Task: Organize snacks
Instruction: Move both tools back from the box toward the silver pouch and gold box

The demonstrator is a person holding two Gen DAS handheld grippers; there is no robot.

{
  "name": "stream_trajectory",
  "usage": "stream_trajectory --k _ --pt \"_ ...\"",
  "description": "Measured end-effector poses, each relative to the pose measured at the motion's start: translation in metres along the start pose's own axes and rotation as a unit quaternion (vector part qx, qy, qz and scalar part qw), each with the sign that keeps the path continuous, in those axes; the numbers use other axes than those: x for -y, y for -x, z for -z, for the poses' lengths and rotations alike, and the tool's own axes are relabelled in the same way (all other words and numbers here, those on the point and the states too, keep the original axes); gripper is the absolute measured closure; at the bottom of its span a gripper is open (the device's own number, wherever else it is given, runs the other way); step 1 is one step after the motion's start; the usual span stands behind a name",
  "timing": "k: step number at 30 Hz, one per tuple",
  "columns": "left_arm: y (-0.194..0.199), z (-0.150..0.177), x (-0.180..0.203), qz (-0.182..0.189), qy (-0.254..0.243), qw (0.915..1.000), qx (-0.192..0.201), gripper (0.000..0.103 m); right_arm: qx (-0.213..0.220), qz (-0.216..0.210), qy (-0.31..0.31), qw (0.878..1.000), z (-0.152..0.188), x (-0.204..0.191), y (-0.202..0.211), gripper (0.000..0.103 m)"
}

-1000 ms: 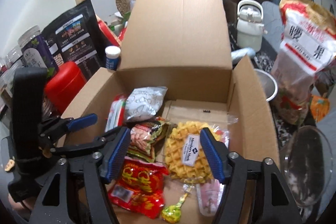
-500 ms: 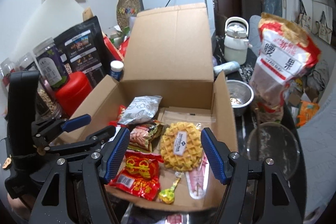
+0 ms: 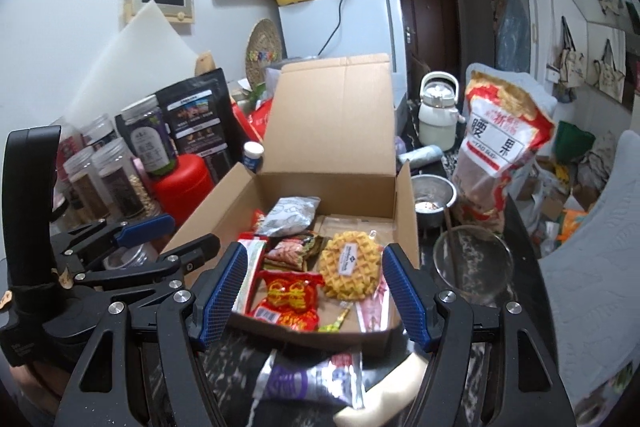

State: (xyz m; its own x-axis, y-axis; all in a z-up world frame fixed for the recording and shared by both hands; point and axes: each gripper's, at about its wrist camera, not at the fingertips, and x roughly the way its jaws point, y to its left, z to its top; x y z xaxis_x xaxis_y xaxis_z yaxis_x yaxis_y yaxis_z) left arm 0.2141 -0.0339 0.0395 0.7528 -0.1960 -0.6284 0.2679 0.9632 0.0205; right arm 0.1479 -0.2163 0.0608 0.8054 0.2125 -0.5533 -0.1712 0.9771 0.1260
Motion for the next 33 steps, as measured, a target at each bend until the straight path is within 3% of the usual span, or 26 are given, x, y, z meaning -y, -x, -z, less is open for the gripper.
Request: stream_trajectory --k 15,21,25,33 --pt "0.030 0.046 0.022 0.054 -0.023 0.9981 -0.020 0.049 -0.006 0.025 -0.001 1.000 0.047 -0.007 0.048 0.029" --pt "0.031 0.066 0.021 0.064 -0.017 0.9973 -0.031 0.049 -0.027 0.038 -0.025 0.999 0.070 -0.003 0.048 0.029" --pt "0.023 0.078 0.022 0.071 -0.014 0.9962 -0.050 0.049 -0.040 0.063 -0.033 0.997 0.087 0.000 0.040 0.020" --pt "0.008 0.100 0.014 0.059 0.004 0.9962 -0.063 0.049 -0.076 0.082 -0.062 0.992 0.119 0.018 0.014 0.017"
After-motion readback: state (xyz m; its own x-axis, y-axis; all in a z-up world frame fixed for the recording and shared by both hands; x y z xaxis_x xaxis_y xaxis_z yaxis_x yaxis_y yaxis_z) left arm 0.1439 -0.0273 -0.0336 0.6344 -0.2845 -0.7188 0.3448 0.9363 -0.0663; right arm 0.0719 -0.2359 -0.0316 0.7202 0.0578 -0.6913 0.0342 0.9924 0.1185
